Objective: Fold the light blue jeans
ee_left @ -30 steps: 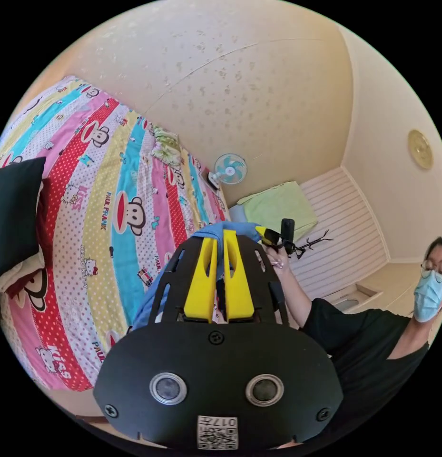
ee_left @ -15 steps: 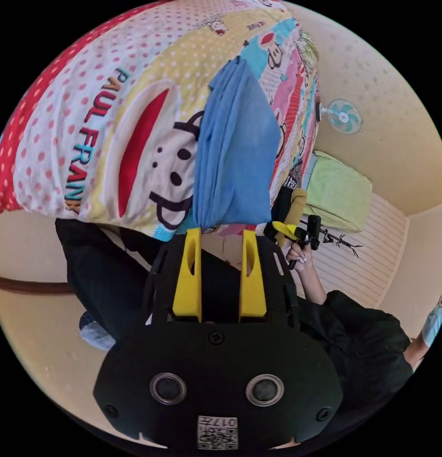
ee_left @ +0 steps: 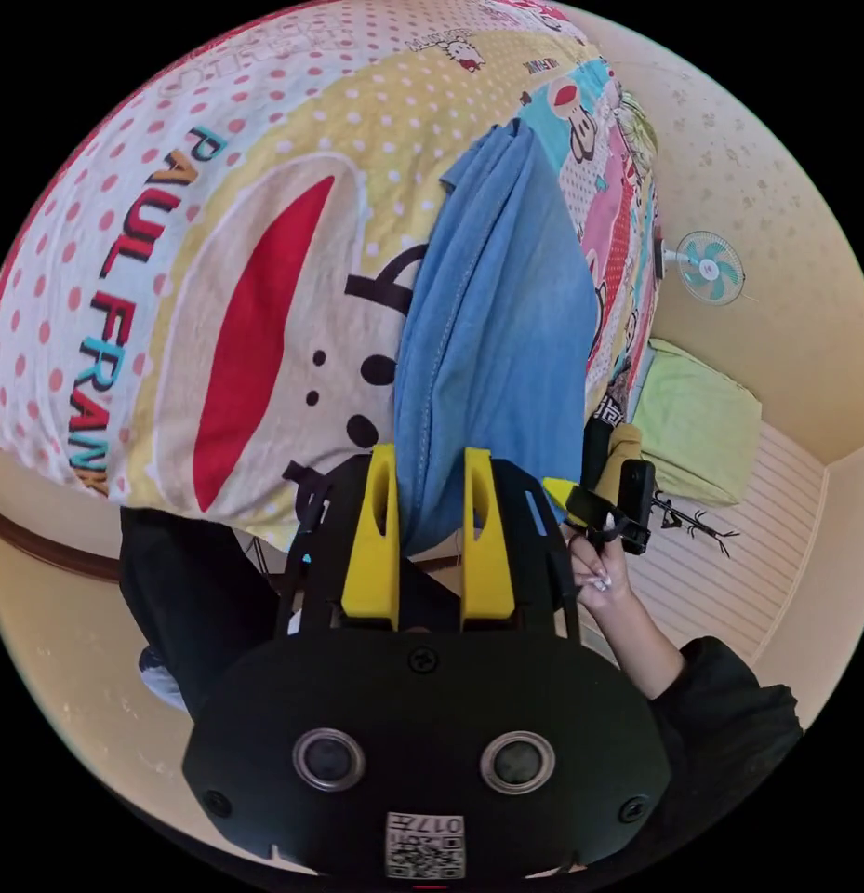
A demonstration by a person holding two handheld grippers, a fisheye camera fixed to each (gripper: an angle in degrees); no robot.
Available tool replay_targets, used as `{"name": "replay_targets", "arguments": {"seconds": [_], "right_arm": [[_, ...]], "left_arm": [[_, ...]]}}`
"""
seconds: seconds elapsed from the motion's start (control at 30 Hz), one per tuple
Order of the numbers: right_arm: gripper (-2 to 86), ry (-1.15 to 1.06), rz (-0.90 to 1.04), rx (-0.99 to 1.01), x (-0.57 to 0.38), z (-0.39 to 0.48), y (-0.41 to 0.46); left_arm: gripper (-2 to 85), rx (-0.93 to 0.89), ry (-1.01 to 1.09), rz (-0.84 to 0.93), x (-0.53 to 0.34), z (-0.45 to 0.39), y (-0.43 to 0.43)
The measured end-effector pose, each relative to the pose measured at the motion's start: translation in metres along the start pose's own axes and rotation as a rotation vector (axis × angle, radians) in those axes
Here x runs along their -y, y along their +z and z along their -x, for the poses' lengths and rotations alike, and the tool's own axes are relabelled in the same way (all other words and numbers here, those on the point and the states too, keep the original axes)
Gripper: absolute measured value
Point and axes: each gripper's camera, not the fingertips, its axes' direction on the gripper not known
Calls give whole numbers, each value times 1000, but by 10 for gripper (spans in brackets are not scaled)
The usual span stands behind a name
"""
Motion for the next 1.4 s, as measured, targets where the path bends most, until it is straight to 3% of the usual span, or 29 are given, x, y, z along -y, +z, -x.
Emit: {"name": "replay_targets", "arguments": {"seconds": [0.1, 0.23, 0.3, 0.47, 0.63, 0.77, 0.9, 0.97, 1.03, 1.1, 1.2, 1.27, 1.37, 1.4], "right_arm": [[61, 4, -29, 74, -16, 9, -8], [57, -143, -51, 238, -40, 46, -48], [57, -226, -91, 280, -53, 64, -77], [57, -433, -206, 326, -82, 103, -171], [58, -684, -377, 271, -137, 140, -297], [60, -634, -531, 209, -166, 119, -370], [60, -317, -723, 109, -187, 8, -433], [60, -38, -763, 92, -198, -72, -441], [51, 330, -769, 124, -227, -171, -415], [35, 500, -745, 187, -256, -221, -372], [16, 736, -738, 240, -300, -265, -282], [11, 838, -675, 268, -315, -276, -221], [7, 957, -431, 256, -317, -274, -122], [6, 988, -281, 225, -310, -269, -87]], "left_arm": [[71, 10, 18, 25, -14, -8, -30], [55, -236, 129, 286, -28, -45, -66], [54, -267, 208, 314, -38, -77, -92], [53, -421, 386, 369, -51, -194, -139], [53, -575, 605, 433, -66, -330, -126], [57, -536, 761, 472, -79, -440, -69], [74, -382, 811, 547, -77, -490, 24], [76, -191, 675, 676, -62, -463, 96], [69, -63, 542, 710, -44, -409, 122], [60, 95, 430, 692, -21, -338, 120], [30, 377, 145, 576, 10, -188, 47], [5, 452, -270, 459, -13, -61, -60], [-2, 462, -719, 295, -97, 34, -193], [-3, 459, -770, 256, -115, 43, -215]]}}
